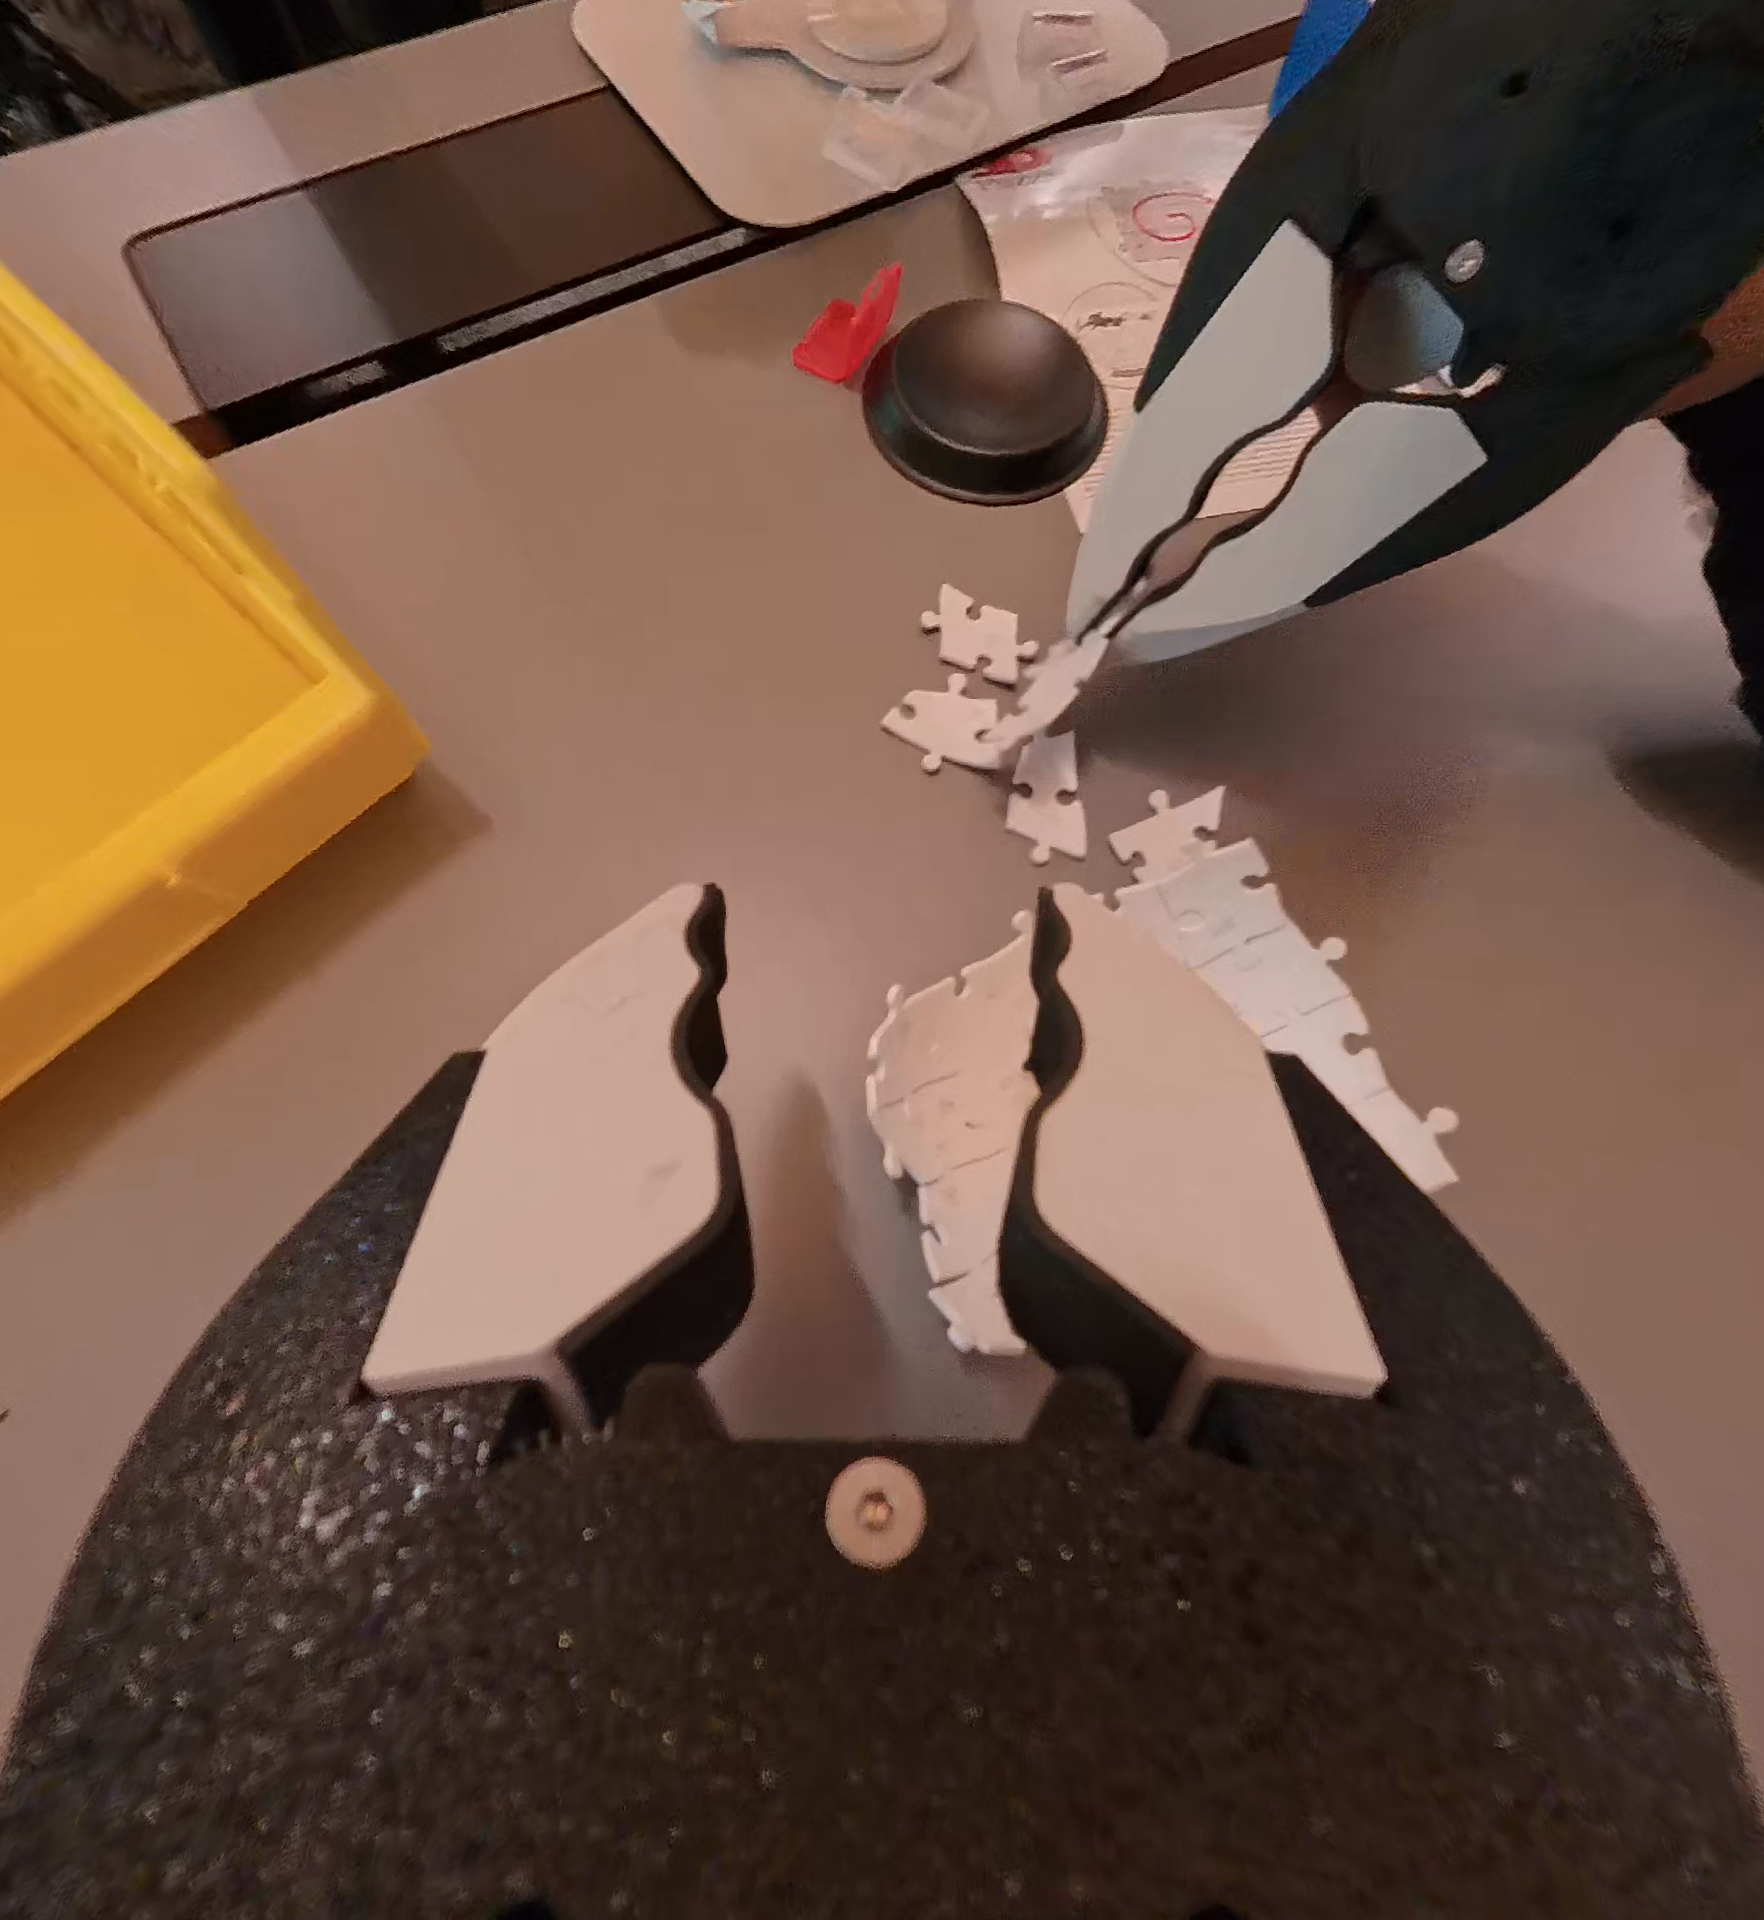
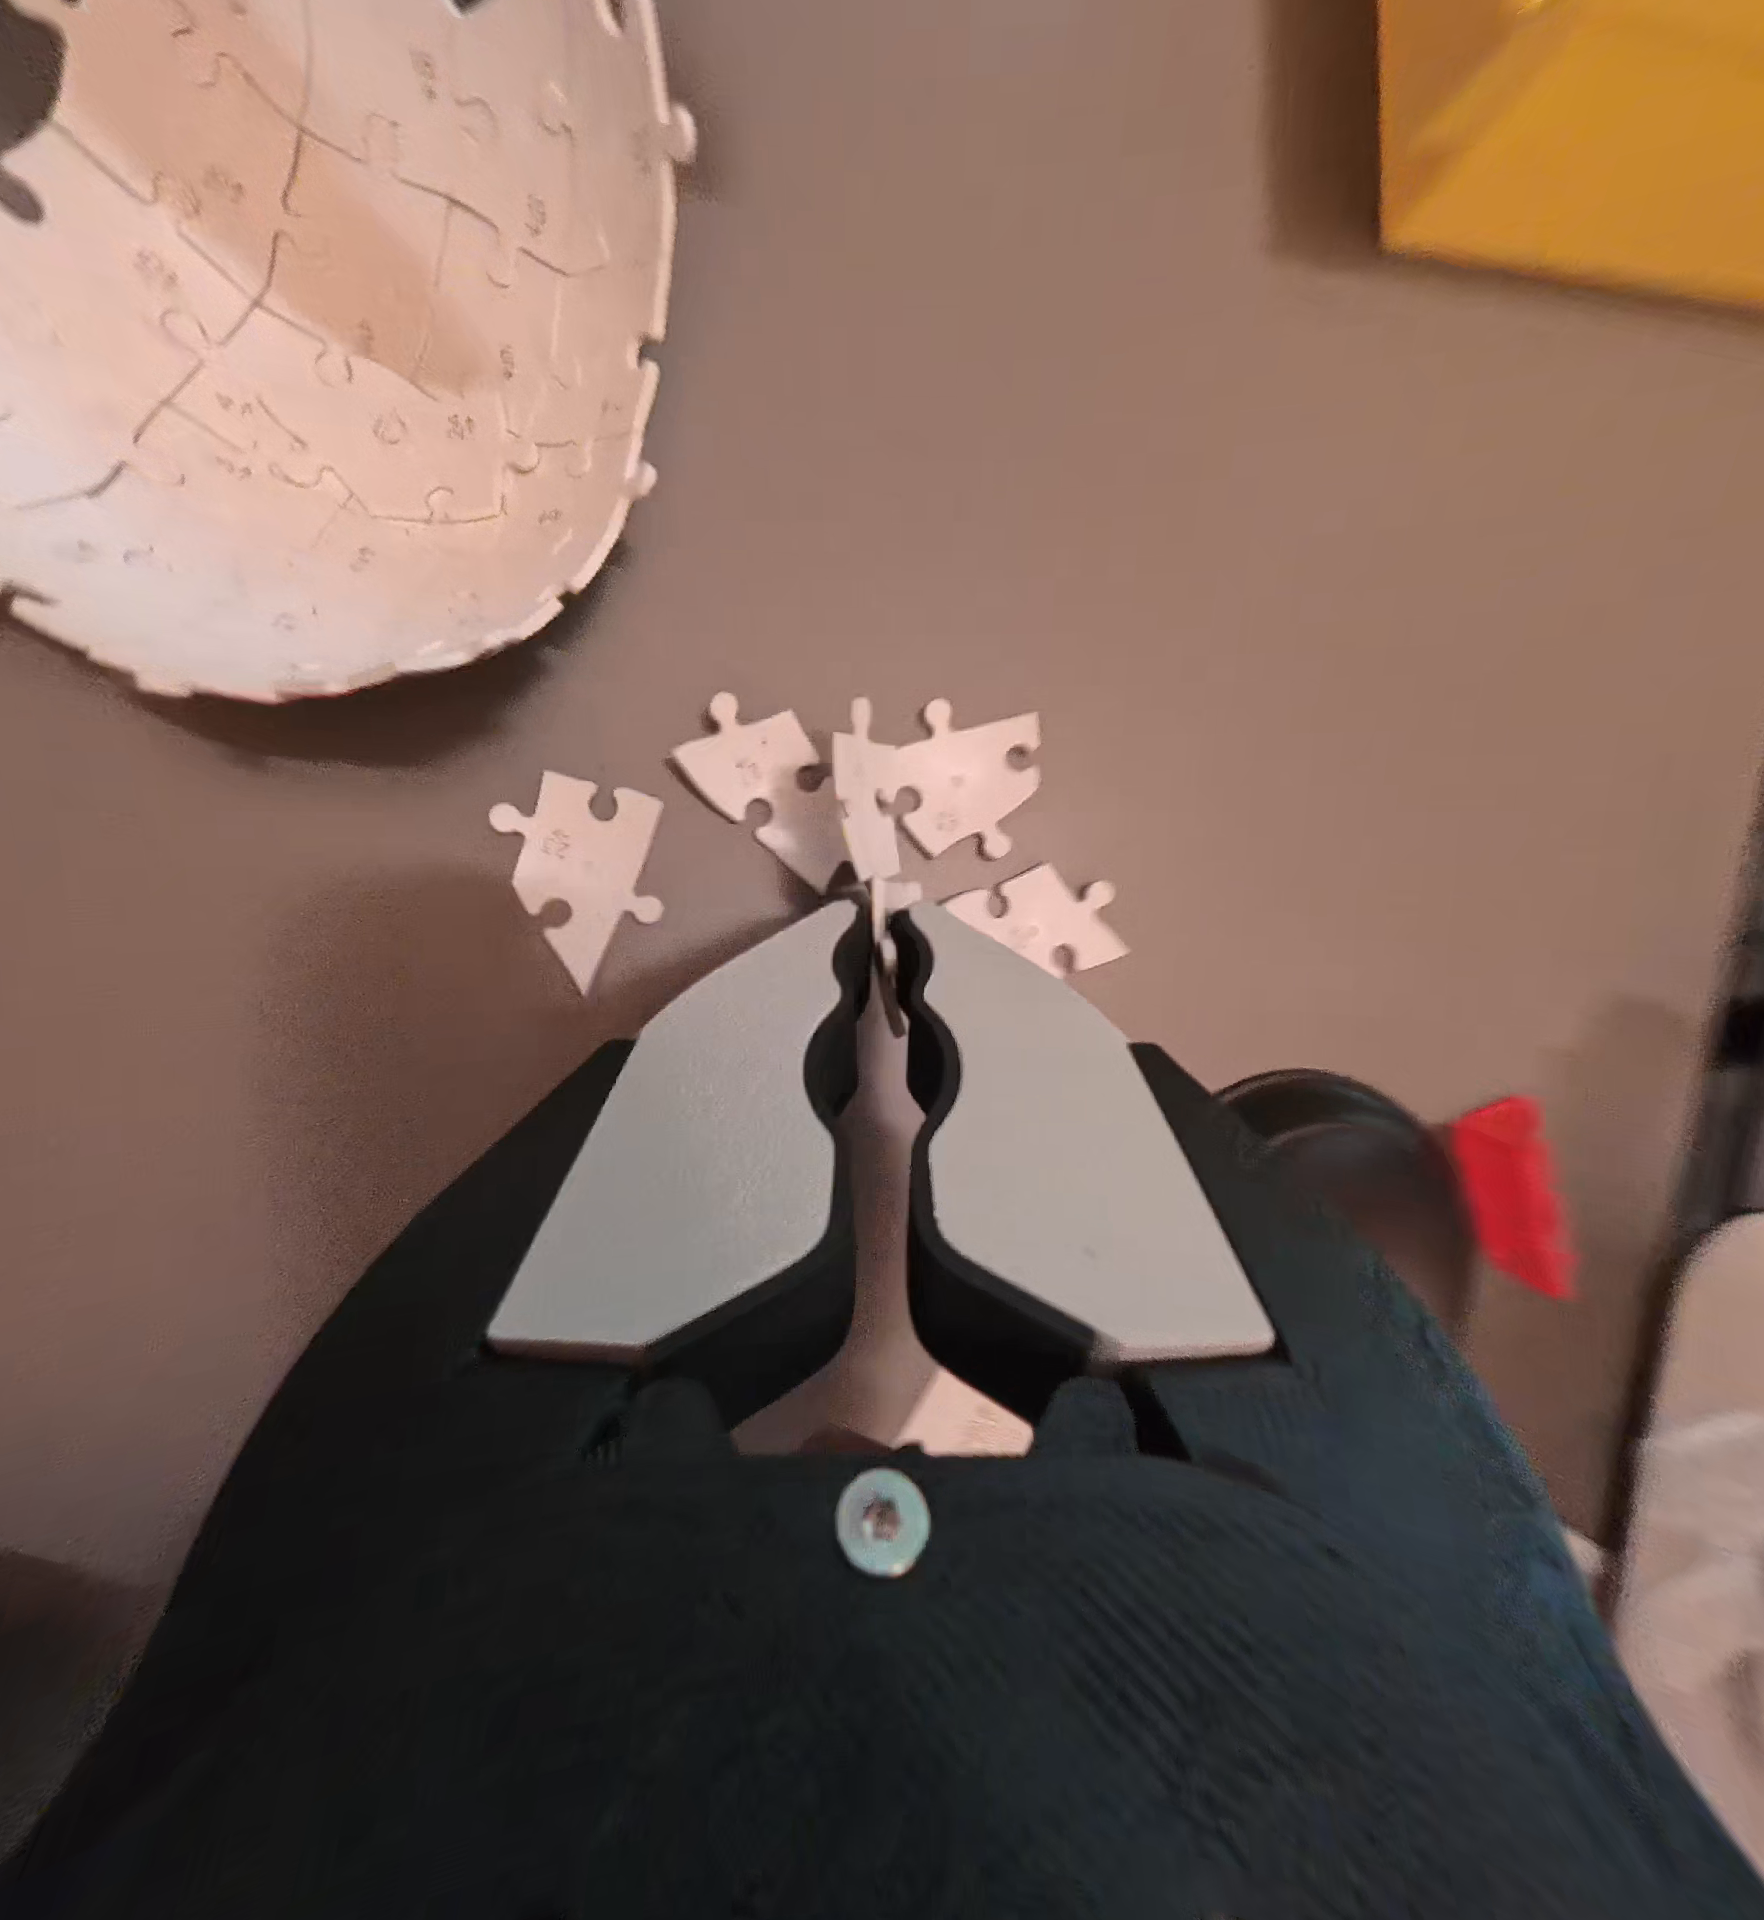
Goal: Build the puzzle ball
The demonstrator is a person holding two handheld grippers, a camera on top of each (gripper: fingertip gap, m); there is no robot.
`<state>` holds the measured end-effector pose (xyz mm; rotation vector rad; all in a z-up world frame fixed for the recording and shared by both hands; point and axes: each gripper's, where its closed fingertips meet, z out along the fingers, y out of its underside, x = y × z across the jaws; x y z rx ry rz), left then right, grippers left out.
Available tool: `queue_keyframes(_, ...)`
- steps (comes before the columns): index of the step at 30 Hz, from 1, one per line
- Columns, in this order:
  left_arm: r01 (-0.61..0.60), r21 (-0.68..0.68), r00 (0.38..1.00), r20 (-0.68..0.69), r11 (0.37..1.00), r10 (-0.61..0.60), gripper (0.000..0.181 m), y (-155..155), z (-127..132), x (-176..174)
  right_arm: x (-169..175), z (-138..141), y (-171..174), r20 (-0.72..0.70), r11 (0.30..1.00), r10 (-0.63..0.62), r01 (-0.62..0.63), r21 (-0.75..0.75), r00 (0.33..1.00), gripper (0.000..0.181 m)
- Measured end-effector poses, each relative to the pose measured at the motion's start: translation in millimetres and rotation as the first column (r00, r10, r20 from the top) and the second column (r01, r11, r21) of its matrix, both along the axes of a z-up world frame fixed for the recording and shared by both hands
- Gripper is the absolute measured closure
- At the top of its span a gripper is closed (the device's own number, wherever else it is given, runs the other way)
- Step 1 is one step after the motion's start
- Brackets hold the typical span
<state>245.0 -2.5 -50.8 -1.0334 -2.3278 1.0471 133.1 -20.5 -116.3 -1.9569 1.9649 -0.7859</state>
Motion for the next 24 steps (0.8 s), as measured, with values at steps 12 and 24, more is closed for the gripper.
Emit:
queue_keyframes(12,0.347,0.273,0.9,-0.366,0.897,-0.237,0.134,11,43,-39,36,101,8,0.122,0.734,0.325,-0.169,-0.658,0.938,0.178)
queue_keyframes(24,0.549,0.503,0.787,-0.579,0.667,-0.212,0.152,14,58,-47,57,130,19,0.064,0.556,0.37,-0.165,-0.815,0.927,0.178)
